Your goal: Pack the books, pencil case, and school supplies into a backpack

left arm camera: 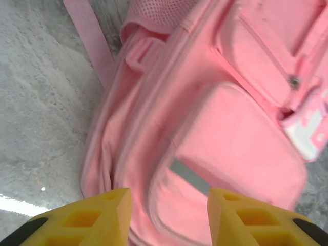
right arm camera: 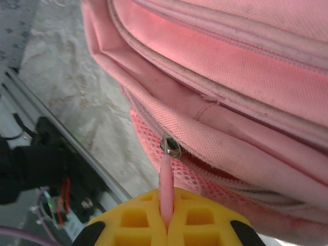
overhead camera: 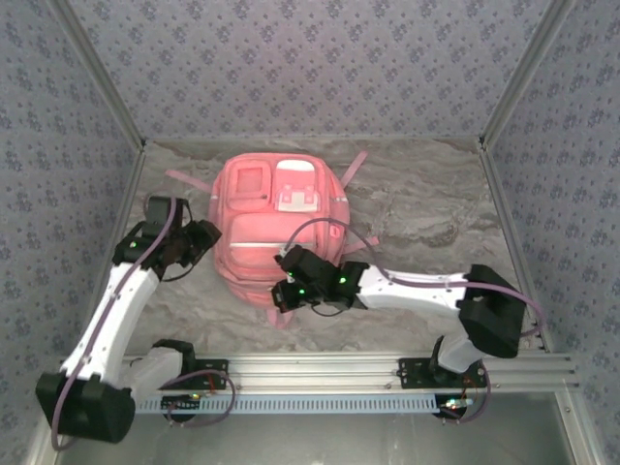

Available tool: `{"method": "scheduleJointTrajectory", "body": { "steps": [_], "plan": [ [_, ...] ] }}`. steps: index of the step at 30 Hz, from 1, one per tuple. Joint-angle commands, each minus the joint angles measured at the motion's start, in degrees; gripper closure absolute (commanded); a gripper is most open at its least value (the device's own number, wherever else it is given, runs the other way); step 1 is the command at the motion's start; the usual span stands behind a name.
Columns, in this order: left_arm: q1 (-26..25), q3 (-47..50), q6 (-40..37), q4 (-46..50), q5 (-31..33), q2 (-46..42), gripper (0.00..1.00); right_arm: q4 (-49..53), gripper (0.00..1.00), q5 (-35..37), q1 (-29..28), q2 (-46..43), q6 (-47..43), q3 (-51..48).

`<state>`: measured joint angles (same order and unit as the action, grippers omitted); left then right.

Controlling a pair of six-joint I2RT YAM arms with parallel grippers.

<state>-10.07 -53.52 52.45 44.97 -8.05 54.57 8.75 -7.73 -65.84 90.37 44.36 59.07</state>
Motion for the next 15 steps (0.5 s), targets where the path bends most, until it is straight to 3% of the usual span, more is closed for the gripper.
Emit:
{"method": "scheduleJointTrajectory", "body": {
  "steps": [1,5,9,15],
  "plan": [
    [0.2,2.0,-0.2,9.2,-0.4,-5.3,0.58,-7.5,1.0,-3.0,-0.3,3.3,3.4,5.6],
    [0.2,9.4,4.5,10.1,-7.4,-10.9,0.57,-9.5,1.0,-4.2,-0.4,7.2,4.9,8.7],
    [0.1,15.6,9.6,9.2,-10.3,-14.9,0.52,-9.1,1.0,-5.9,-0.5,9.6,5.2,11.3],
    [0.1,21.1,13.3,-1.5,-14.5,-12.6,0.48,-8.7,1.0,-6.8,-0.3,10.6,4.4,11.2]
  ]
}}
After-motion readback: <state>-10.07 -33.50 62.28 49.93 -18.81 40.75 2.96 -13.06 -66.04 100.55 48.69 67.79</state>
